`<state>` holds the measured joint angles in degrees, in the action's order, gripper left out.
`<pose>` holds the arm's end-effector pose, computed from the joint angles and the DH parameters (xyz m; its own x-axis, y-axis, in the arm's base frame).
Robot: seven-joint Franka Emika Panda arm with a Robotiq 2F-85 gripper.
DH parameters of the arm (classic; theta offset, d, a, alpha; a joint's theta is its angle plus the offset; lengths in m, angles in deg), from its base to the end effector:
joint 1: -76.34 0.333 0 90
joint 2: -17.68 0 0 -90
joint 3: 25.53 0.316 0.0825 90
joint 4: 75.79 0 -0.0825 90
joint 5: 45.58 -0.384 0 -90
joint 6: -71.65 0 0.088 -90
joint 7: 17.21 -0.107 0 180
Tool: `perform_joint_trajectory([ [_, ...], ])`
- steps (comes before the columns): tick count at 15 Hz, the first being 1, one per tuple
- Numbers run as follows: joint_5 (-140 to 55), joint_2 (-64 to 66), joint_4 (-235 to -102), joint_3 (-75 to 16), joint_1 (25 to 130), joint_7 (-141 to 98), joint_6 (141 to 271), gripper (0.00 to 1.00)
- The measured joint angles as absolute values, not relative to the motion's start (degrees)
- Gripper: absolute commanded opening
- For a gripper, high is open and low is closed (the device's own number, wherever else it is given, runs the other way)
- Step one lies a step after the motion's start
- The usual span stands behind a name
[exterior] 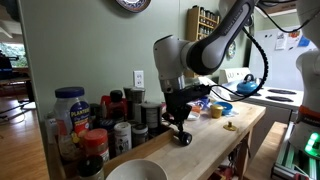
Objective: Switch off the flashlight
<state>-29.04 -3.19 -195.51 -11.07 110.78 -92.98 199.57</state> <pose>0.3760 0.4172 0.2372 0.9630 -0.2660 0.0427 -0.2686 -0.9363 0.2263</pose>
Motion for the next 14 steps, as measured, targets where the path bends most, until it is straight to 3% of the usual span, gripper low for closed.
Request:
perform_joint_trajectory([
  [14, -37.48, -3.01, -196.62, -10.42, 108.54, -85.69, 205.33, 0.0],
])
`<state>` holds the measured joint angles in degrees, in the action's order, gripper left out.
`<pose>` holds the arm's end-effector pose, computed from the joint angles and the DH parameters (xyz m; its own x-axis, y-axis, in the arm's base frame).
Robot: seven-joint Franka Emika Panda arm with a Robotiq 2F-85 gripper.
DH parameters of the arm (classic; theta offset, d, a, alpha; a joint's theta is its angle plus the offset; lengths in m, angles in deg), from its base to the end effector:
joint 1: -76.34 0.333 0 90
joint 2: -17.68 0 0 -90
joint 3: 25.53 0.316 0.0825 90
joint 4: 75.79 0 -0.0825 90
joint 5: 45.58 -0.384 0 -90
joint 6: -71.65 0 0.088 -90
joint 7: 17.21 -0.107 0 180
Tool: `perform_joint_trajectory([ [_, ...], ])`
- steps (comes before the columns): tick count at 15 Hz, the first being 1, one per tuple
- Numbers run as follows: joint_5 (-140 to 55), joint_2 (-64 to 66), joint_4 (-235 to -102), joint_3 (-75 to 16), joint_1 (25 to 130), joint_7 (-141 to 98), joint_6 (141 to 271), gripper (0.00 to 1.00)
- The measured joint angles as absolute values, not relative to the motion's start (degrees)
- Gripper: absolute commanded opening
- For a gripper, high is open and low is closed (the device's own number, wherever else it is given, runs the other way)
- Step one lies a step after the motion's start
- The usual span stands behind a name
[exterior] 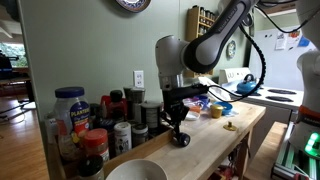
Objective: Switch off the flashlight
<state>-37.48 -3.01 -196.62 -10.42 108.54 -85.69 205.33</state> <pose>0.3860 0.4142 0.2390 0.9604 -0.2748 -0.0464 -0.2685 -0.9569 0.1105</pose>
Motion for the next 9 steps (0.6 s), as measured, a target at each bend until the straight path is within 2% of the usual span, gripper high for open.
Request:
perform_joint_trajectory([
  [1, -37.64, -2.92, -196.78, -10.42, 108.47, -85.69, 205.49, 0.0],
  [2, -37.73, -2.78, -196.97, -10.42, 108.38, -85.7, 205.6, 0.22],
  [4, -37.74, -2.26, -197.66, -10.57, 108.16, -85.72, 205.61, 0.34],
  [9, -37.51, -1.35, -201.15, -11.11, 106.35, -85.35, 205.88, 0.72],
])
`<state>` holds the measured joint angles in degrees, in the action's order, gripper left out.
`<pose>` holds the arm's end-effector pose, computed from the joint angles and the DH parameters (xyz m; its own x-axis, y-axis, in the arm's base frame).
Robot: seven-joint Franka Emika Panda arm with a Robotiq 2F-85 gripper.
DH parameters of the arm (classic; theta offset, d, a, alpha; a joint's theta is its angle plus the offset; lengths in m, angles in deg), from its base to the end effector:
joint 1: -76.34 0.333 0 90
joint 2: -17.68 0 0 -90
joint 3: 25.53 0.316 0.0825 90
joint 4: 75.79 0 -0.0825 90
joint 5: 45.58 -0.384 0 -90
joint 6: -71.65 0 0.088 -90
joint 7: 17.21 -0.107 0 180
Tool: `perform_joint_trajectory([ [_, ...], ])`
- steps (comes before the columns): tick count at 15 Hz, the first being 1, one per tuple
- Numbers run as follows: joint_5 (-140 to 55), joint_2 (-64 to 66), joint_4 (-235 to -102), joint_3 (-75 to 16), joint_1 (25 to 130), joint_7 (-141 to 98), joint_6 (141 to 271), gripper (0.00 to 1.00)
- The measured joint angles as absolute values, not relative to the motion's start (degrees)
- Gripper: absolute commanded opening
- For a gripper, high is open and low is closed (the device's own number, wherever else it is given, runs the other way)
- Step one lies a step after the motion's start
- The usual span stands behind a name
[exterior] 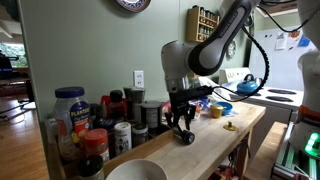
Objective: Switch off the flashlight
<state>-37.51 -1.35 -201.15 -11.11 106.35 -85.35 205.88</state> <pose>0.3865 0.3781 0.2254 0.9482 -0.3122 -0.0584 -0.3007 -0.9416 0.1515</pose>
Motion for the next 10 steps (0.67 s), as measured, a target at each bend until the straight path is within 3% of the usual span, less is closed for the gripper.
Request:
perform_joint_trajectory([
  [3, -37.51, -0.45, -203.15, -11.11, 105.42, -84.67, 206.62, 0.95],
  [4, -37.51, 0.06, -203.74, -11.1, 105.28, -84.51, 206.75, 0.99],
  [10, -37.53, 4.52, -206.86, -10.83, 104.38, -82.58, 206.83, 1.0],
])
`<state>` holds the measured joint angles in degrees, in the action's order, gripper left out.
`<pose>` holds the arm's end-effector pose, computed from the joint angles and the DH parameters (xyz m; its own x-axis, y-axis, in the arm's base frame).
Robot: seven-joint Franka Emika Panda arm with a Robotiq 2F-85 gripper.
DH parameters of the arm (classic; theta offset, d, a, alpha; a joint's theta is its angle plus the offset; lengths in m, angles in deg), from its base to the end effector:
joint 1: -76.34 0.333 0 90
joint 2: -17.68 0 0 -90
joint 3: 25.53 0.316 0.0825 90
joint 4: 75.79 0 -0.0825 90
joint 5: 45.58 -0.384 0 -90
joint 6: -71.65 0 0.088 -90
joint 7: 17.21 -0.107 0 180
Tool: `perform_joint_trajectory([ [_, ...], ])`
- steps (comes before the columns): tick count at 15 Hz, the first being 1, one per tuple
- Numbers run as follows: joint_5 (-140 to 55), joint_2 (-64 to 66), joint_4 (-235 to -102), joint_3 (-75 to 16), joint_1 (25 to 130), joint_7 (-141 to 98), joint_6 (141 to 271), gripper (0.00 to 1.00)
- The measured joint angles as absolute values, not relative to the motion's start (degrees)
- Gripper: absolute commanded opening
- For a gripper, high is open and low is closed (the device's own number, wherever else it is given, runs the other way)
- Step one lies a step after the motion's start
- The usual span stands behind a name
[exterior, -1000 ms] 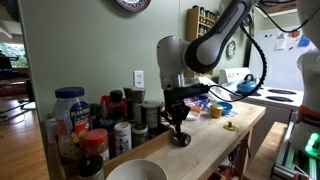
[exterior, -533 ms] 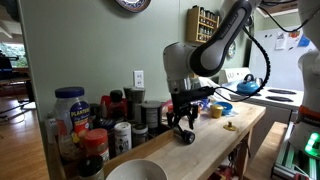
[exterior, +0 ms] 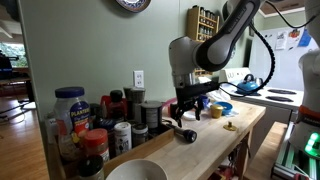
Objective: Switch off the flashlight
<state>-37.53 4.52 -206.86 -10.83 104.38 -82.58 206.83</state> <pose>0.3778 0.3492 0.2429 0.9567 -0.2885 -0.0387 -0.2802 -0.9489 0.1453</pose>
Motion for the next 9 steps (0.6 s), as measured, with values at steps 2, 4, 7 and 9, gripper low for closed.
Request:
perform_joint_trajectory([
  [2, -37.56, 6.56, -208.0, -10.51, 103.76, -80.86, 206.92, 1.0],
  [4, -37.9, 8.91, -209.13, -9.98, 103.09, -78.01, 207.51, 1.0],
  [7, -38.6, 12.74, -210.45, -8.75, 102.24, -72.41, 207.39, 1.0],
  [9, -39.98, 15.49, -211.21, -7.88, 101.93, -68.84, 206.69, 1.0],
])
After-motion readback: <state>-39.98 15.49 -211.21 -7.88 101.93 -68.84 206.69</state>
